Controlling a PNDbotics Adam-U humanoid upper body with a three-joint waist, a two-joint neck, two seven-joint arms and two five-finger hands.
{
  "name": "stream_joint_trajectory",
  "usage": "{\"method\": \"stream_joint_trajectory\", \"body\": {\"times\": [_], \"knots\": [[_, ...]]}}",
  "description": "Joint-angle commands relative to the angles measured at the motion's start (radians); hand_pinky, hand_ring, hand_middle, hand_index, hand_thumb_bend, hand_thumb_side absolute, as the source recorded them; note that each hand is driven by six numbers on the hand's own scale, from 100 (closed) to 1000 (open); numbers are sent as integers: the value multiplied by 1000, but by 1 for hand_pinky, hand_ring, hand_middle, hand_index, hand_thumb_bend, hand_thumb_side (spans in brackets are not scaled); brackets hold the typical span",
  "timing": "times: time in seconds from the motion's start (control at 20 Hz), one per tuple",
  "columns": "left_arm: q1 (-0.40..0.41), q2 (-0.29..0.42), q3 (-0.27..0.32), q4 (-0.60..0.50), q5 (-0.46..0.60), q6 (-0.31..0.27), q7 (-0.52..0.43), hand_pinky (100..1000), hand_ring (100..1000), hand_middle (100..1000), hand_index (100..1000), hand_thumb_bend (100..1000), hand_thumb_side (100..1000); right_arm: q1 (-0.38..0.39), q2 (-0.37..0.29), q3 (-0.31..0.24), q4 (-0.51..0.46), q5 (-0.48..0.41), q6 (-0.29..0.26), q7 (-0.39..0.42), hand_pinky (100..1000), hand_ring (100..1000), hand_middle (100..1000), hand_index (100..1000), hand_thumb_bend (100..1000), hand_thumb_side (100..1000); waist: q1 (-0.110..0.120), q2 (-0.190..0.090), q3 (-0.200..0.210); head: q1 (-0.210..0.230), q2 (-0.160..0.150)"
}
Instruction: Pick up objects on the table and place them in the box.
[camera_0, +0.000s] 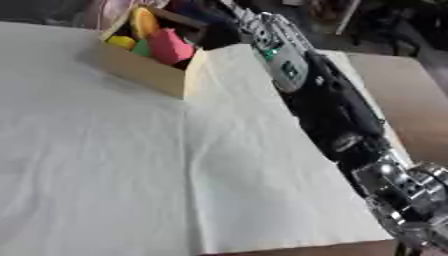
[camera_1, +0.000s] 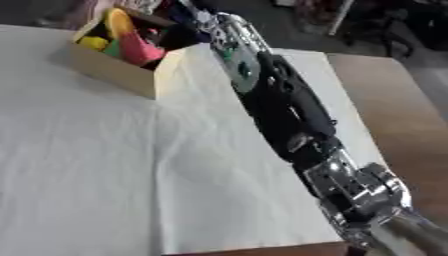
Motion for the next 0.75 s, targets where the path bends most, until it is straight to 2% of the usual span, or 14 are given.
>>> {"method": "stream_joint_trajectory", "body": {"times": [0.05,0.25,0.4,0.5,0.55,0.75], "knots": [[-4,17,15,-17,-6,-1,11,826,610,642,819,426,520,52,-63,-2,-178,-144,47,-47,696,687,752,893,298,402,-5,-25,-7,13,1],[2,12,21,-12,-8,-2,18,827,613,646,819,425,519,194,-62,-16,-348,-301,111,-135,668,653,714,868,257,401,-5,-27,-20,27,3],[4,6,24,-11,-8,-7,21,829,616,648,819,424,517,308,-21,-42,-445,-386,119,-208,654,634,692,847,220,403,-4,-28,-29,34,7],[6,4,26,-11,-9,-11,23,833,617,649,819,422,517,372,9,-55,-489,-431,105,-247,648,624,679,828,186,397,-4,-28,-32,39,8],[7,3,27,-11,-10,-12,24,836,618,650,818,421,516,403,25,-59,-508,-449,91,-261,644,620,674,815,153,383,-4,-27,-33,41,8],[9,-4,29,-13,-16,-19,23,837,615,648,816,418,520,508,83,-69,-550,-483,20,-283,644,619,673,809,112,358,-5,-22,-31,63,8]]}}
